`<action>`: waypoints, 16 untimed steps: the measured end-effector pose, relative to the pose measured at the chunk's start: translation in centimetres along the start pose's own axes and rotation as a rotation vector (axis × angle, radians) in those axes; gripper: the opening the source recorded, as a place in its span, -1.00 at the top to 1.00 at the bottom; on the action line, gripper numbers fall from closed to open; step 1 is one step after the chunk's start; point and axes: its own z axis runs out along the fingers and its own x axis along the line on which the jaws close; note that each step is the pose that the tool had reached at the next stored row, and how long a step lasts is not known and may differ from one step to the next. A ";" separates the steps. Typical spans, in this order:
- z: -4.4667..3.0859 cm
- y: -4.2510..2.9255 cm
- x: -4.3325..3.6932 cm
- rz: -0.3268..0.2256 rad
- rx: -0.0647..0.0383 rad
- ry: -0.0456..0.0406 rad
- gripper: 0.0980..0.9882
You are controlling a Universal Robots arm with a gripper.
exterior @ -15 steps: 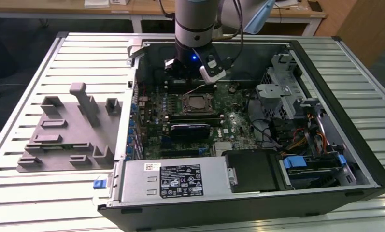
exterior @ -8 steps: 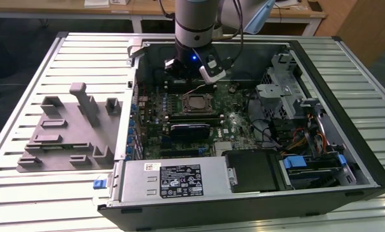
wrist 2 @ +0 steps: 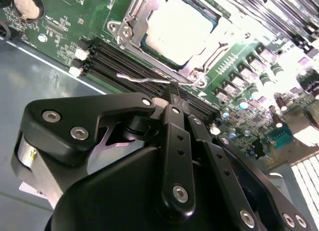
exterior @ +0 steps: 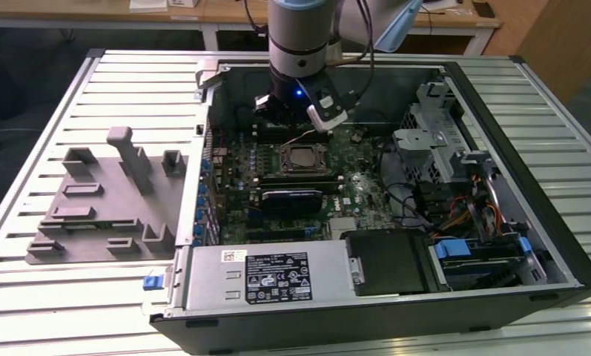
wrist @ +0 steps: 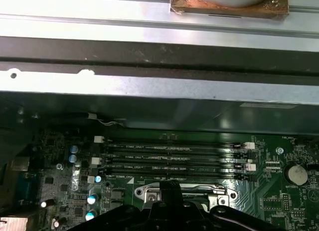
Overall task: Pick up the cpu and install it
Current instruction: 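Install the first cpu locking lever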
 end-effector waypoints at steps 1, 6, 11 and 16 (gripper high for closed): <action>0.09 -0.02 -0.09 -0.001 0.000 -0.0025 0.98; 0.43 -0.13 -1.01 -0.001 0.000 -0.0062 0.98; 0.71 -0.20 -1.26 -0.005 0.001 -0.0223 0.98; 0.86 -0.13 -1.28 -0.006 0.001 -0.0295 0.98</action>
